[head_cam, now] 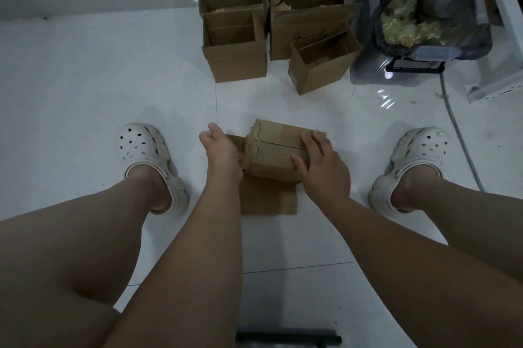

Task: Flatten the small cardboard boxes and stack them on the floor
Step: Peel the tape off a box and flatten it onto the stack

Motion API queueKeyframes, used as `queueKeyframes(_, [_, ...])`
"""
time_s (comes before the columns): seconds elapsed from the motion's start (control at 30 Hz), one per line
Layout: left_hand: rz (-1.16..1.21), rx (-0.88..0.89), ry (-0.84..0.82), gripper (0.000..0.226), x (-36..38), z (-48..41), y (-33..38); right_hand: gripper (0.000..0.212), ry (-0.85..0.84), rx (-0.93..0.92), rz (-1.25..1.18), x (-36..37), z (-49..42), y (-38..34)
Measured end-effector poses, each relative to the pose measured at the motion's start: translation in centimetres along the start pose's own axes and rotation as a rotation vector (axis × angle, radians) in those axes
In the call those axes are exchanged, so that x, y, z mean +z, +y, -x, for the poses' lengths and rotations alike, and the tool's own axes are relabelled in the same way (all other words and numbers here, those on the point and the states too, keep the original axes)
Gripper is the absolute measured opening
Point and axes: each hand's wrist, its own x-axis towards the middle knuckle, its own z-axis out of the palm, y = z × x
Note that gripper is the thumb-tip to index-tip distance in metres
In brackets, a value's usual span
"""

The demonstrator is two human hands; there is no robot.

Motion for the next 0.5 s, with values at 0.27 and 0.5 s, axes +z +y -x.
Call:
queueKeyframes(0.27, [-0.650,0.390,-0.451,0.032,3.7,4.0,1.9,0.049,0.061,-0.016,0.046,0.3,0.1,-1.2])
queueKeyframes(0.5, [-0.329,0.182,-0.614,0.028,3.4,3.6,-1.6,0.079,0.057,0.134,-0.264,-0.1,-0.3,-1.6])
